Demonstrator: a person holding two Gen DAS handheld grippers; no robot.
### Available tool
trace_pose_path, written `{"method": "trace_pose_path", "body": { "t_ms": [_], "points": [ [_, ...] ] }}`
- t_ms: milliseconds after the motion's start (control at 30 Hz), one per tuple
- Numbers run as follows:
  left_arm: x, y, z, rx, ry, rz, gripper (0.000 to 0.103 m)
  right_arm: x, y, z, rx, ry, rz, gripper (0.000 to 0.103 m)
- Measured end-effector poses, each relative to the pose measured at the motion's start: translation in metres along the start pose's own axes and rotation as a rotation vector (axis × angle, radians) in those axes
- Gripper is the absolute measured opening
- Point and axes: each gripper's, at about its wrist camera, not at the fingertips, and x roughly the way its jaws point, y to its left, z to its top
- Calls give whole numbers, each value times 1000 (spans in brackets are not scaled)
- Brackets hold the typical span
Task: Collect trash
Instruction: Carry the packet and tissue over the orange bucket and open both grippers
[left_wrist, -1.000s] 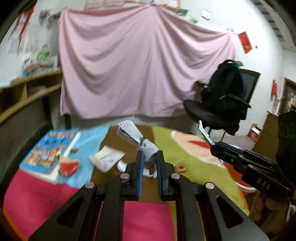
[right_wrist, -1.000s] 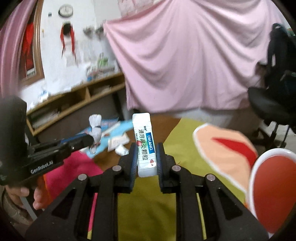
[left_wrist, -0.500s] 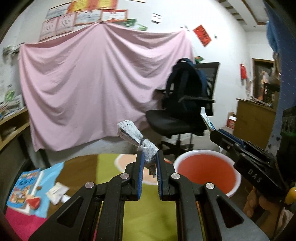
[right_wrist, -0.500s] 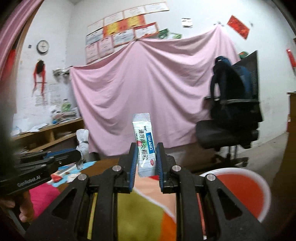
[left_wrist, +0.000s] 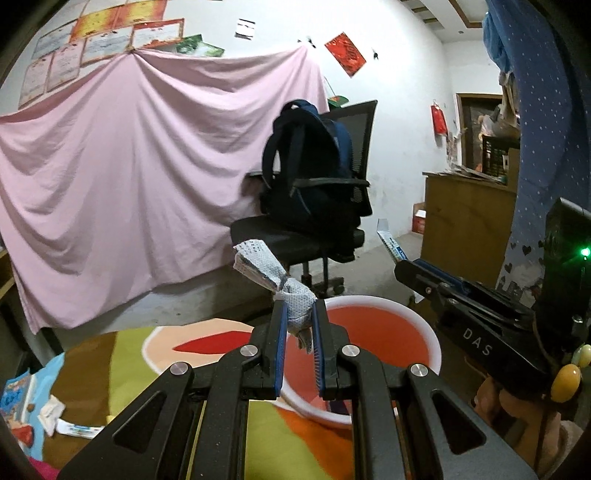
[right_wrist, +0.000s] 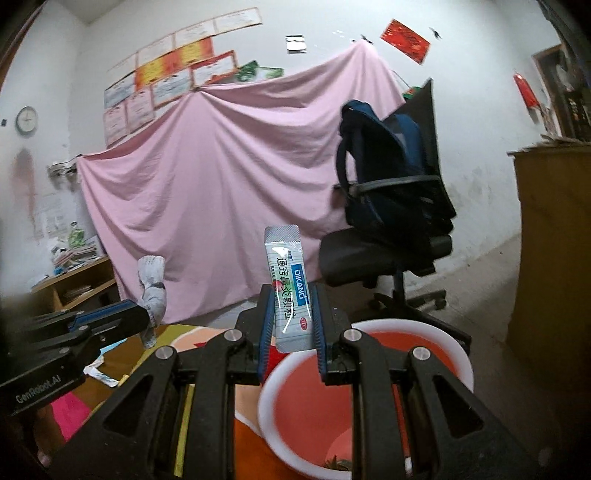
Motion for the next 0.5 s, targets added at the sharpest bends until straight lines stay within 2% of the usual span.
{"method": "trace_pose_path", "body": {
  "t_ms": [500],
  "points": [
    [52, -18, -12, -1, 123, -52, 10, 29, -43, -31, 84, 165, -80, 50]
  ]
}}
